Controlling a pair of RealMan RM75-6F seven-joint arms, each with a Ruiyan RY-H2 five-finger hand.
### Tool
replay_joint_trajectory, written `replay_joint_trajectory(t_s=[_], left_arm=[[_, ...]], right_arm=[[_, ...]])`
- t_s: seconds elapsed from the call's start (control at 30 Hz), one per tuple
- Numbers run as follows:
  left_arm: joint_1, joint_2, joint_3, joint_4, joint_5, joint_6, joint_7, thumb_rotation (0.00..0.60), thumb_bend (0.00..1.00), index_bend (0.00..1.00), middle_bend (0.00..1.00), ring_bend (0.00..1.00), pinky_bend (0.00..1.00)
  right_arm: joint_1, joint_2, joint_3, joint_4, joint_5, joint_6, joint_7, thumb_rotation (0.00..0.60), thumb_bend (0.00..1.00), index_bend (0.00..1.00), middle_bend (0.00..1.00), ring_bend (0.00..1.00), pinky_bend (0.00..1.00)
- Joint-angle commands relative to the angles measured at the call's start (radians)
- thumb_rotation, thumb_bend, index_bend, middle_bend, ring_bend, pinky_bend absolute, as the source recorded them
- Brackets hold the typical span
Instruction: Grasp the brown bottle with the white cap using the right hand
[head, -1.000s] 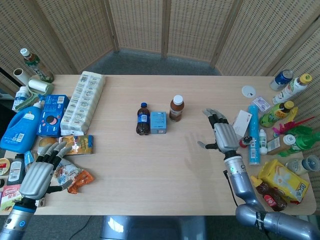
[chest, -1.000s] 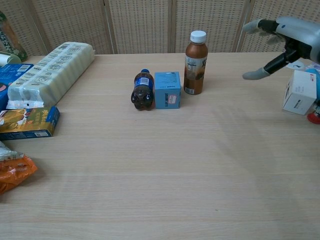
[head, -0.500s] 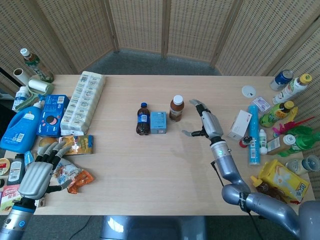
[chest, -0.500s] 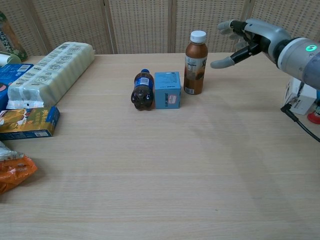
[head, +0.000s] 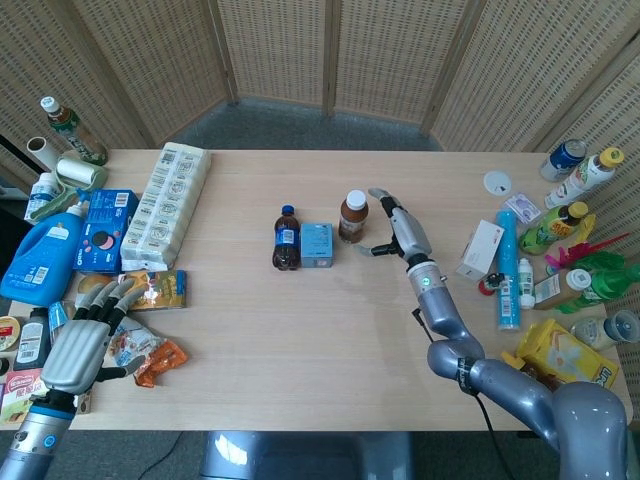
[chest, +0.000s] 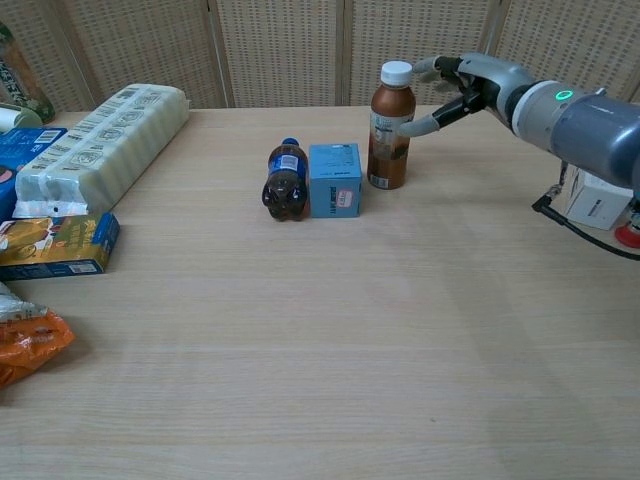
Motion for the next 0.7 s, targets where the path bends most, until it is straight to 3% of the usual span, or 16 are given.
replay_joint_trajectory(t_s=[0.03, 0.47, 0.7], left_arm=[[-0.002, 0.002, -0.003, -0.006, -0.01, -0.002, 0.012, 0.6, 0.22, 0.11, 0.0, 0.0, 0.0], [-0.002, 0.01, -0.007, -0.046, -0.047, 0.002, 0.074, 0.6, 0.22, 0.1, 0.0, 0.0, 0.0], [0.004, 0.017, -0.006, -0.058, -0.061, 0.011, 0.092, 0.6, 0.22, 0.1, 0.0, 0.0, 0.0]], right_arm=[[0.034, -0.032, -0.002, 0.069, -0.002, -0.048, 0.046, 0.587, 0.06, 0.0, 0.0, 0.0, 0.0], [0.138, -0.122, -0.011, 0.307, -0.046, -0.198, 0.212, 0.589, 0.06, 0.0, 0.0, 0.0, 0.0], [0.165, -0.152, -0.026, 0.365, -0.085, -0.229, 0.296, 0.587, 0.05, 0.0, 0.0, 0.0, 0.0]])
